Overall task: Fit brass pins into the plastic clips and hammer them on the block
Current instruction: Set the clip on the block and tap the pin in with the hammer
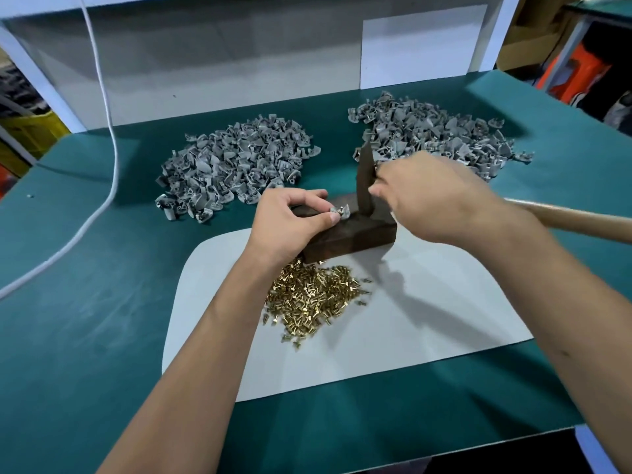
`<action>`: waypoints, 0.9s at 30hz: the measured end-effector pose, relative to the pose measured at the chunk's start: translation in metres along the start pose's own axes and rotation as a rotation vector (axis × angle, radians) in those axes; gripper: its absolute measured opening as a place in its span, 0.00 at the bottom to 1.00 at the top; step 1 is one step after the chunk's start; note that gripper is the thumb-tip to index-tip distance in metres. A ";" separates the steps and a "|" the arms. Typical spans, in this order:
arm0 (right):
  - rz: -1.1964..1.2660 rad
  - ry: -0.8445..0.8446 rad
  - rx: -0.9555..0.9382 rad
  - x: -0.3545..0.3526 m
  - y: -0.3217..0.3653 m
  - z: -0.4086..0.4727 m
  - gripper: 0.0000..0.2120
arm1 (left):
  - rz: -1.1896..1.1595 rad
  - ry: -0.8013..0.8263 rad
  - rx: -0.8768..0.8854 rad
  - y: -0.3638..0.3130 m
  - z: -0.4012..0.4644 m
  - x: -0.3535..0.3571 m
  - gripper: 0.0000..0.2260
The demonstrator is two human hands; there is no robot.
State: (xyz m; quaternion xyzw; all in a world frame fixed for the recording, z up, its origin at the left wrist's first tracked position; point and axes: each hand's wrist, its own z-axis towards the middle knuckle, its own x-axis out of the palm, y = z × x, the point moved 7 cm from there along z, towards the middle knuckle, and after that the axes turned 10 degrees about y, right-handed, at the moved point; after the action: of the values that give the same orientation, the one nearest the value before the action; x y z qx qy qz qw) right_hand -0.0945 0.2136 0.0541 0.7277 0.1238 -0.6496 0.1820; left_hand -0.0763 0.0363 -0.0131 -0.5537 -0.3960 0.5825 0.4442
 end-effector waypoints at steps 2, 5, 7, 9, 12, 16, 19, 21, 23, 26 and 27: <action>0.067 -0.040 0.040 -0.001 -0.013 -0.001 0.12 | 0.004 0.001 -0.007 0.001 0.001 0.000 0.06; 0.195 -0.060 0.069 0.005 -0.035 -0.003 0.13 | -0.010 0.003 -0.003 0.001 0.001 0.000 0.07; 0.258 0.017 0.081 0.009 -0.049 -0.005 0.11 | -0.048 0.005 -0.008 0.001 0.001 0.001 0.09; 0.232 0.109 0.099 0.016 -0.056 -0.007 0.07 | -0.068 0.011 -0.017 0.001 0.001 0.002 0.09; 0.092 0.150 0.096 0.025 -0.057 -0.007 0.05 | -0.085 0.021 -0.026 0.002 0.001 0.002 0.10; 0.102 0.164 0.124 0.031 -0.056 -0.004 0.07 | -0.074 0.030 -0.028 0.001 0.001 0.003 0.10; 0.139 0.109 0.150 0.023 -0.055 0.002 0.11 | -0.065 0.031 -0.032 0.001 0.000 0.003 0.09; 0.186 -0.032 0.095 0.011 -0.043 0.005 0.12 | -0.065 0.029 -0.030 0.001 0.000 0.003 0.09; 0.231 -0.112 -0.050 0.004 -0.018 0.007 0.10 | -0.071 0.027 -0.026 0.000 0.000 0.004 0.08; 0.139 -0.058 -0.266 0.014 0.023 0.012 0.12 | -0.098 0.036 -0.013 -0.002 0.000 0.004 0.06; 0.106 -0.057 -0.297 0.016 0.030 0.015 0.12 | -0.110 0.036 -0.013 -0.001 0.000 0.004 0.06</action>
State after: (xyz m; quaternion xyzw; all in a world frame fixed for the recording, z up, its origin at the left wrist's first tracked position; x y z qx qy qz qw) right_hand -0.0934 0.1795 0.0397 0.6794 0.1748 -0.6341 0.3251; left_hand -0.0765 0.0401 -0.0132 -0.5445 -0.4216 0.5446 0.4787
